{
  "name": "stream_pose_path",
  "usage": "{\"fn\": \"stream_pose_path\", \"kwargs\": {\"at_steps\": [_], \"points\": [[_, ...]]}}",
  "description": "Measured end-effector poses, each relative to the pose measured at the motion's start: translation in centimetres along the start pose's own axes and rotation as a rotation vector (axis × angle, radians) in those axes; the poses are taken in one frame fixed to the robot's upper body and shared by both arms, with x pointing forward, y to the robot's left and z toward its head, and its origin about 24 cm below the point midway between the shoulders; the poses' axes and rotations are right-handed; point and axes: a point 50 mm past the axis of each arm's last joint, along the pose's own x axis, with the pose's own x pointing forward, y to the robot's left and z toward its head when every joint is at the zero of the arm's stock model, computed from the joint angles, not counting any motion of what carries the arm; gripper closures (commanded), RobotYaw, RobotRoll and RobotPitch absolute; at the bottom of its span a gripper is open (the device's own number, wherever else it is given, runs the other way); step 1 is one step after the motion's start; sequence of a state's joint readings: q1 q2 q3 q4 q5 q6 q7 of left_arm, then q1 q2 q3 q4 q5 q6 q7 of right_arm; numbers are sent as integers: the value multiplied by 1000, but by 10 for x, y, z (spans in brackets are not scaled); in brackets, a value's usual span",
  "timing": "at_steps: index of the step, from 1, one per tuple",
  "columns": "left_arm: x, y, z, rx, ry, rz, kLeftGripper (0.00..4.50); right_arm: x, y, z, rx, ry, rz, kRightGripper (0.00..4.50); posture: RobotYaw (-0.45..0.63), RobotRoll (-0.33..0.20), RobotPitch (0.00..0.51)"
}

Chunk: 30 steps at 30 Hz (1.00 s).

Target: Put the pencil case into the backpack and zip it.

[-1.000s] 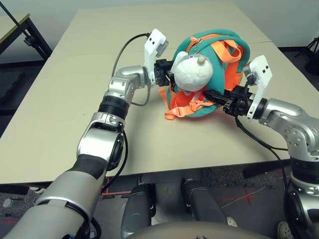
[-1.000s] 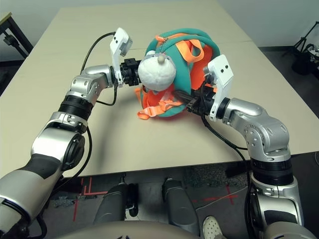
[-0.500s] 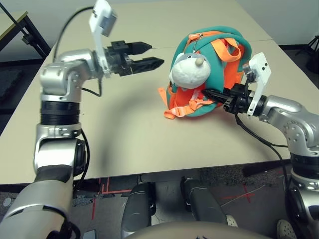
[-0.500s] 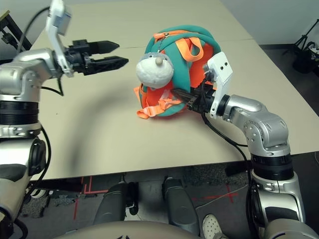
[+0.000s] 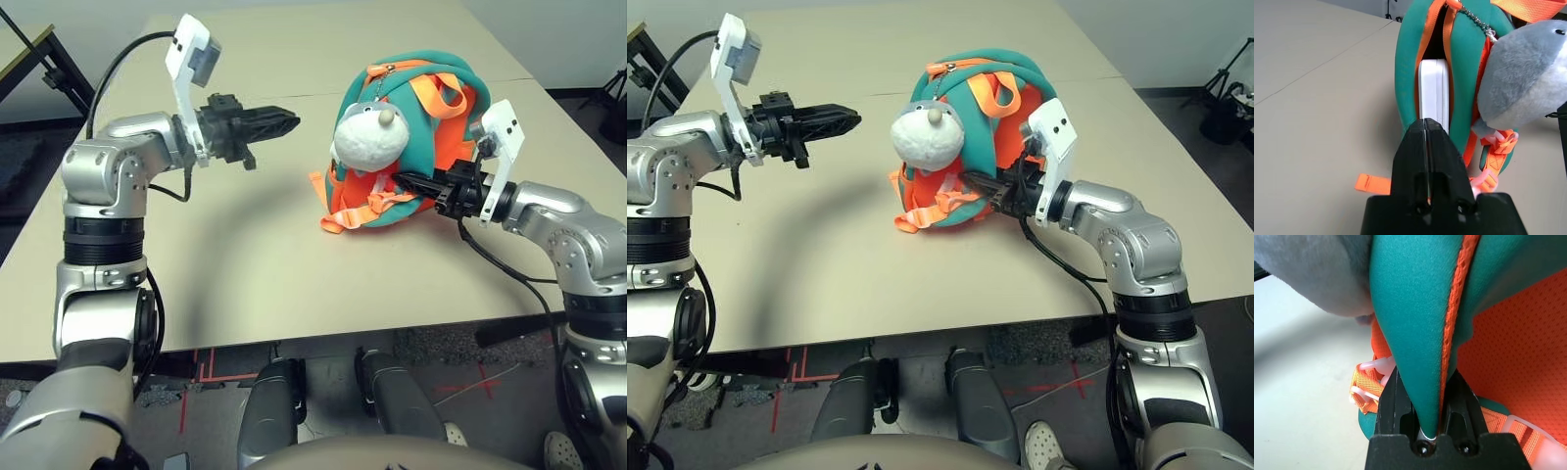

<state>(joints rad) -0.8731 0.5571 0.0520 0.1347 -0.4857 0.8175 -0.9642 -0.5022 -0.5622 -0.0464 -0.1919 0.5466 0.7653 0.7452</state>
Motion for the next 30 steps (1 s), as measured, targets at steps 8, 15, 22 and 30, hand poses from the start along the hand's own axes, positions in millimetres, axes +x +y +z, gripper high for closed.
{"fn": "stream_pose_path", "kwargs": {"at_steps": [8,15,22,30], "points": [[23,-4,-14,-30,0,-32,4500,-1,0,0,-2,2,1,4107,-184,0,130],[34,-5,-20,-60,-6,-52,4500,-1,1,0,-2,2,0,4107,-190,0,134],[54,-5,-33,-118,-19,-75,4500,0,3,0,1,-3,-4,4107,-192,0,134],[76,1,-37,-128,-41,-41,4500,-1,3,0,3,-4,-14,4107,-204,0,134]]}}
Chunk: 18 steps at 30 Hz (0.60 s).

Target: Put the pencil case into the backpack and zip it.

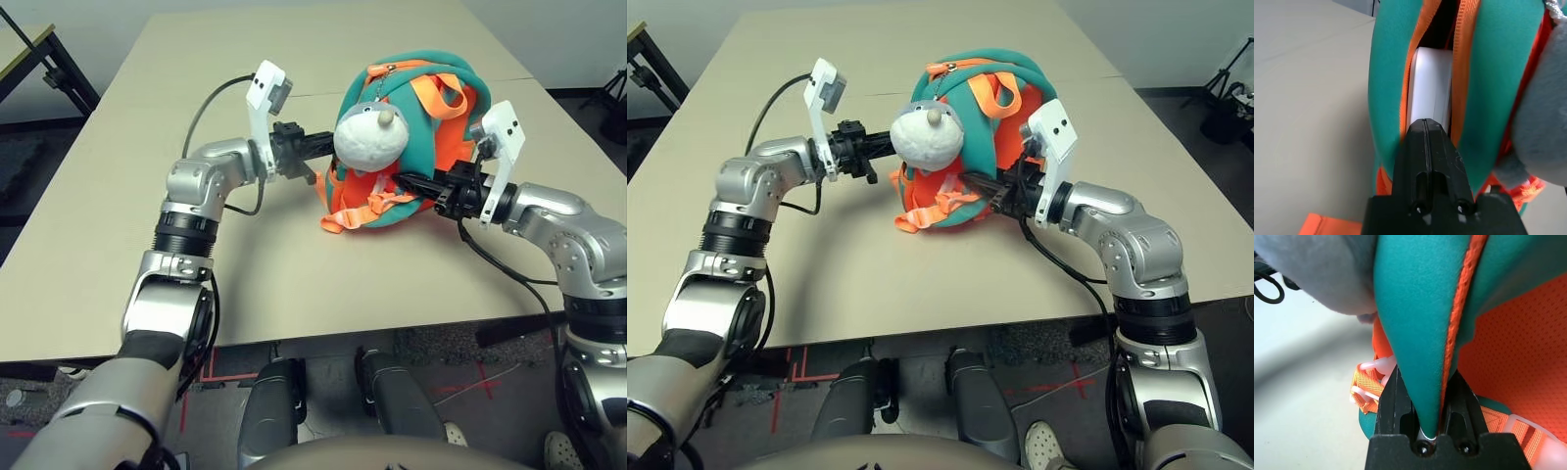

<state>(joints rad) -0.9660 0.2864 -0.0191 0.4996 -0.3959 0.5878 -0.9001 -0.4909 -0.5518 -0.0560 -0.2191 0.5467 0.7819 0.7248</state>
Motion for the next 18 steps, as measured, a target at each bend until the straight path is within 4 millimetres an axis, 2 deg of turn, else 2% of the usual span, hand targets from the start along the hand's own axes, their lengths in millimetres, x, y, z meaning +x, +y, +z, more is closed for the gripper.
{"fn": "stream_pose_path", "kwargs": {"at_steps": [10,18], "points": [[8,1,-1,1,-8,-14,4500,-1,0,1,-2,2,-7,4108,-200,0,130],[20,-7,-5,-12,-15,-50,4500,-1,-1,0,-9,9,-18,4108,-202,0,125]]}}
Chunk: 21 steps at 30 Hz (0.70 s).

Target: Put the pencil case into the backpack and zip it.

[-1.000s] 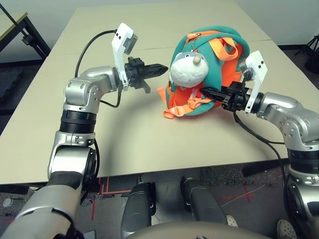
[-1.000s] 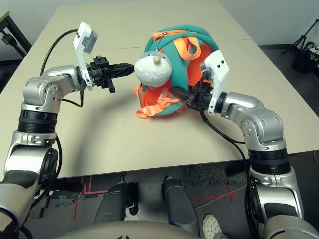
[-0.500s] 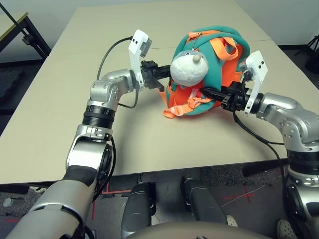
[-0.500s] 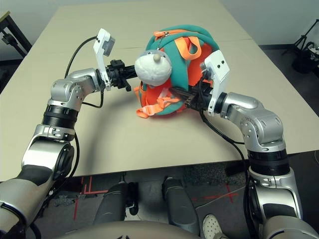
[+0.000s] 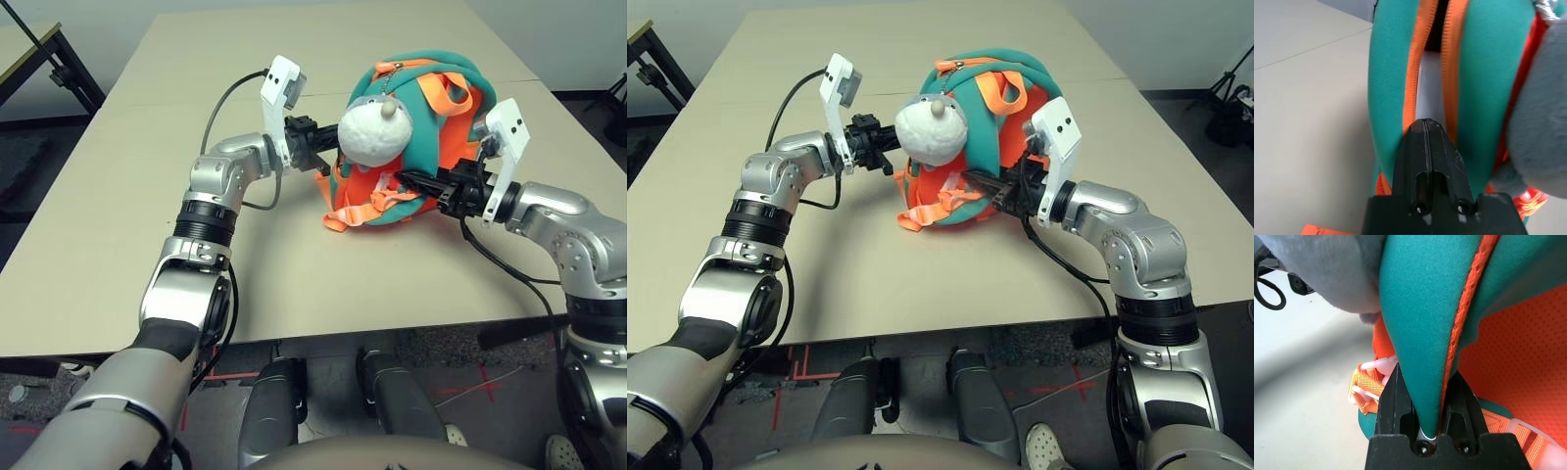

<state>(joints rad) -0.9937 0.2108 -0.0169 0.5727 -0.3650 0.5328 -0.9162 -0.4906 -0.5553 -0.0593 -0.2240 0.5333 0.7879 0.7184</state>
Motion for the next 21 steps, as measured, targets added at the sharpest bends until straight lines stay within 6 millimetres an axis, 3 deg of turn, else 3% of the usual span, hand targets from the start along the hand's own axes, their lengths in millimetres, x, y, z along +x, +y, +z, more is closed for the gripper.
{"fn": "stream_pose_path", "kwargs": {"at_steps": [4,6,8,12,17,21], "points": [[2,-1,-1,4,7,-1,4500,0,0,0,-1,0,-3,4108,-201,0,122],[-4,1,1,10,19,7,4108,1,0,0,0,-1,-1,4108,-201,0,120],[-14,2,6,31,40,6,3562,2,1,0,3,-6,4,4108,-198,0,119],[-54,4,33,128,83,24,1975,4,3,0,7,-10,22,4108,-177,0,117],[-98,-10,60,162,126,-3,32,4,1,-1,7,-12,25,4108,-154,0,112],[-108,-29,71,149,140,-99,0,6,-2,0,4,-14,28,4108,-141,0,109]]}}
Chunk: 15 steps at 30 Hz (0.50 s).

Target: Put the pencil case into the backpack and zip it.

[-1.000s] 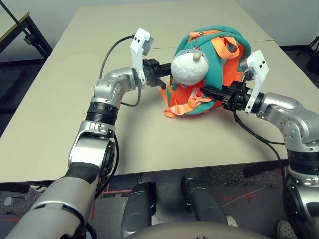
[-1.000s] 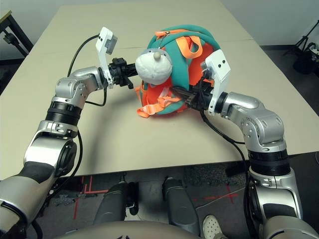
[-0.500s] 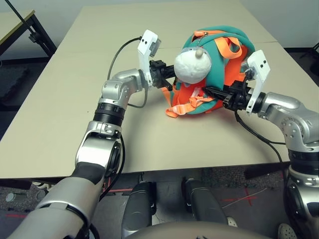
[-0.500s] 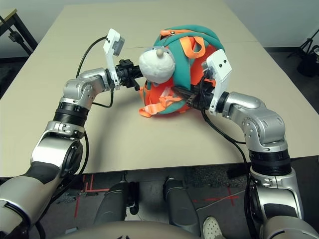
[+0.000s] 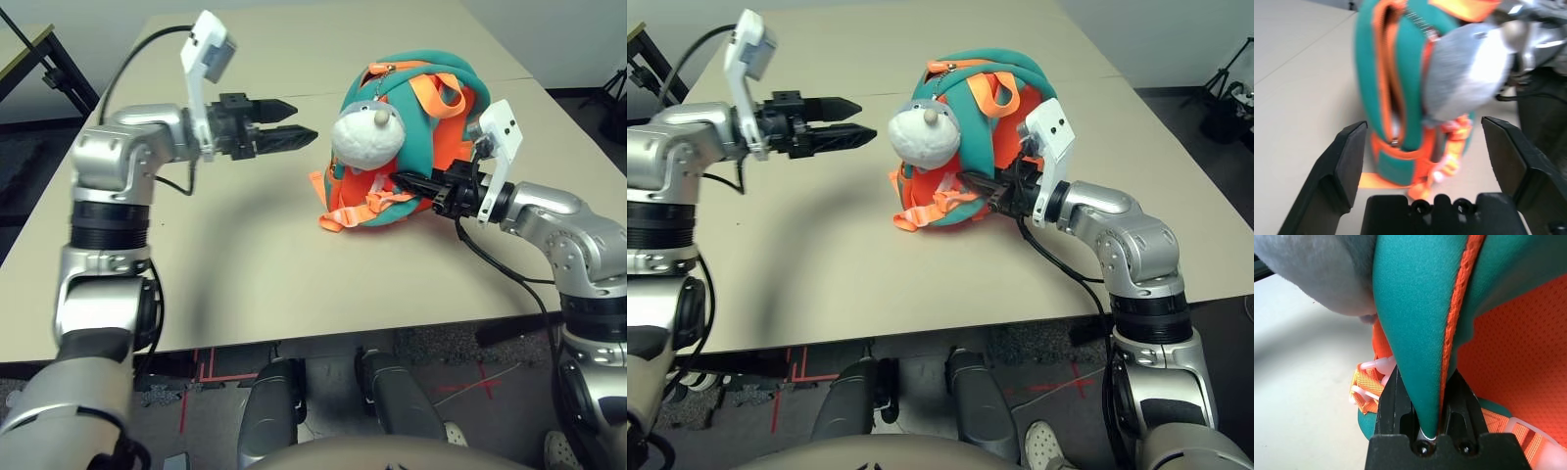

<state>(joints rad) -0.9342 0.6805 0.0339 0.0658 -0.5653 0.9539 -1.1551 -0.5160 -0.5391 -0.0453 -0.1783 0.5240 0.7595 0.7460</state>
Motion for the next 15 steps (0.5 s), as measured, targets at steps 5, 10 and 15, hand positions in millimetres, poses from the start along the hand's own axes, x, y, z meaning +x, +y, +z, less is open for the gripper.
{"fn": "stream_pose_path", "kwargs": {"at_steps": [5,10,15], "points": [[4,-16,25,55,-41,-89,0,4,-2,1,-11,4,17,4108,-131,0,109],[22,-19,29,97,-53,-119,0,6,-4,-1,-10,8,26,4108,-137,0,111],[45,-13,19,118,-31,-119,0,6,-4,-1,-13,6,29,4108,-157,0,112]]}}
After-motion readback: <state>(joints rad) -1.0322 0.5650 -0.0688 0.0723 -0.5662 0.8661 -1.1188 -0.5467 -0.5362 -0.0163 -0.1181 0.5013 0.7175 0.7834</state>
